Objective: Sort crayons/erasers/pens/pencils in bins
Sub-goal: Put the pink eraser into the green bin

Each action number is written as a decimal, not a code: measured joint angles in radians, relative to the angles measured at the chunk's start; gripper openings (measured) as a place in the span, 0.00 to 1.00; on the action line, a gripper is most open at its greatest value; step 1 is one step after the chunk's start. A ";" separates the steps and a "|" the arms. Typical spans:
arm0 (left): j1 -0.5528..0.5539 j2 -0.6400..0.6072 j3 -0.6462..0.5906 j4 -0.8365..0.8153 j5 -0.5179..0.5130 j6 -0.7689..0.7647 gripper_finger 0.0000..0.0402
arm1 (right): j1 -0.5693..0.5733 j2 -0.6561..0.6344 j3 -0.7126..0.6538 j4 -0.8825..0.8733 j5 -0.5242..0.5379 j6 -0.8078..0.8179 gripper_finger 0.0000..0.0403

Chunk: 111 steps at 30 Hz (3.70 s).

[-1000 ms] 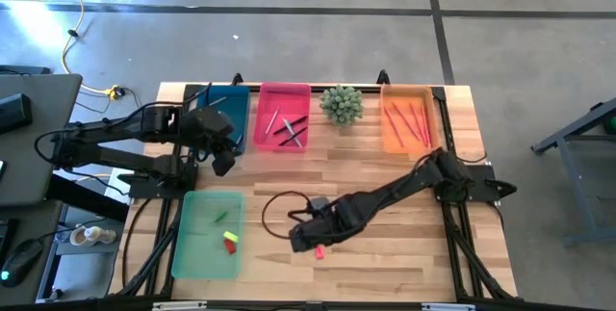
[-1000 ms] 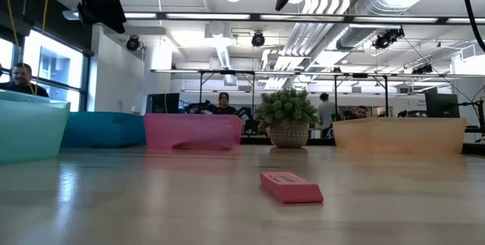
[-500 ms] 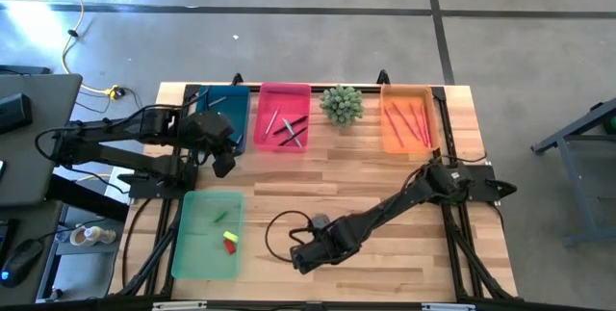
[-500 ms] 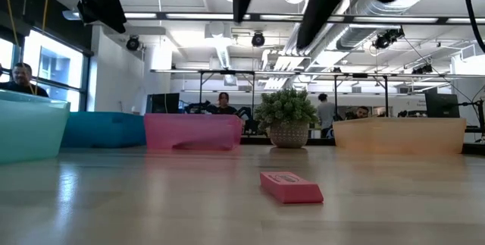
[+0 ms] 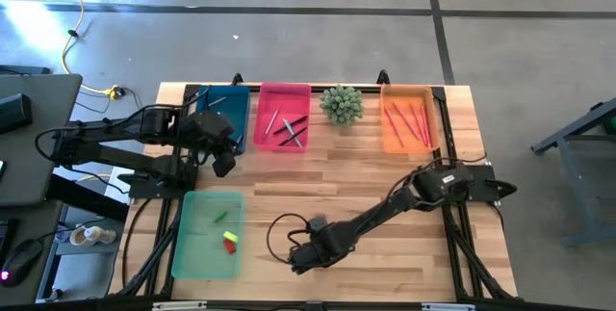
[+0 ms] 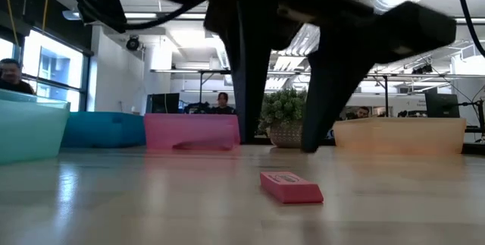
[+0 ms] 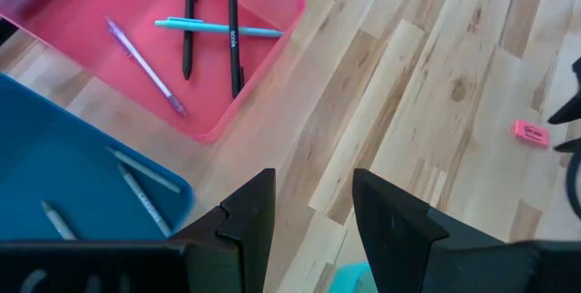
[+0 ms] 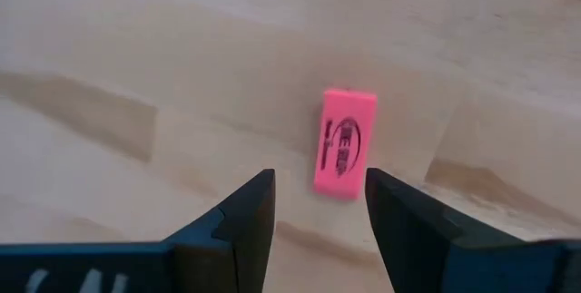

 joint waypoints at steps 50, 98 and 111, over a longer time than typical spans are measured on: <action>0.000 0.000 0.000 -0.025 0.010 0.056 0.34 | -0.011 0.074 0.004 -0.068 0.028 -0.014 0.14; 0.000 -0.179 0.000 -0.214 0.451 0.106 0.34 | -0.084 0.068 0.342 0.337 0.388 -0.533 0.13; 0.000 -0.180 0.000 -0.191 0.632 0.126 0.47 | -0.142 0.068 0.342 0.534 0.406 -0.818 0.13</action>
